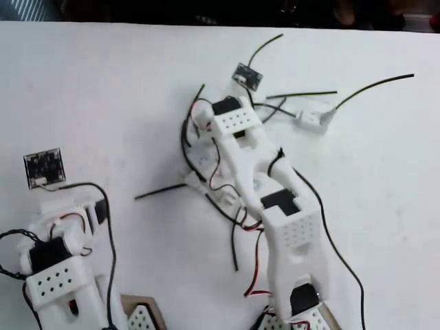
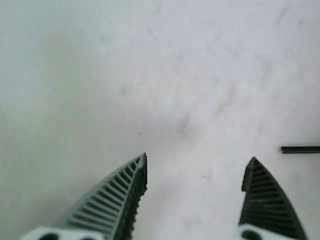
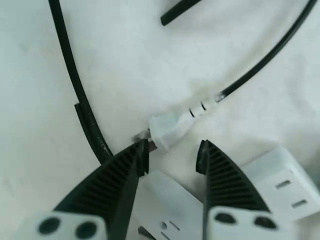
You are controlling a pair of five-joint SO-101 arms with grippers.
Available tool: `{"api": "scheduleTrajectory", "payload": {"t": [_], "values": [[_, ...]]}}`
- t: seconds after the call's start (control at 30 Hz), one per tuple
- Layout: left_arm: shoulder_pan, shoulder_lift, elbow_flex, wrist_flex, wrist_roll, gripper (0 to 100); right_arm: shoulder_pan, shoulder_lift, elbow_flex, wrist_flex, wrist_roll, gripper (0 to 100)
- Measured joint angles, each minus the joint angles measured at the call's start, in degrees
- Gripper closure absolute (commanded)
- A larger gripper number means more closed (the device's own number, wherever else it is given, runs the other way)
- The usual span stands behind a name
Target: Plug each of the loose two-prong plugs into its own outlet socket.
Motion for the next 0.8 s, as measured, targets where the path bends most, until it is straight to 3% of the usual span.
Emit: {"api": "scheduleTrajectory", "payload": {"t": [0.8], "values": [[0.0,0.0,0.0,0.0,0.0,70,1.93,0.18,-0.09,-0.53,0.0,84.0]]}}
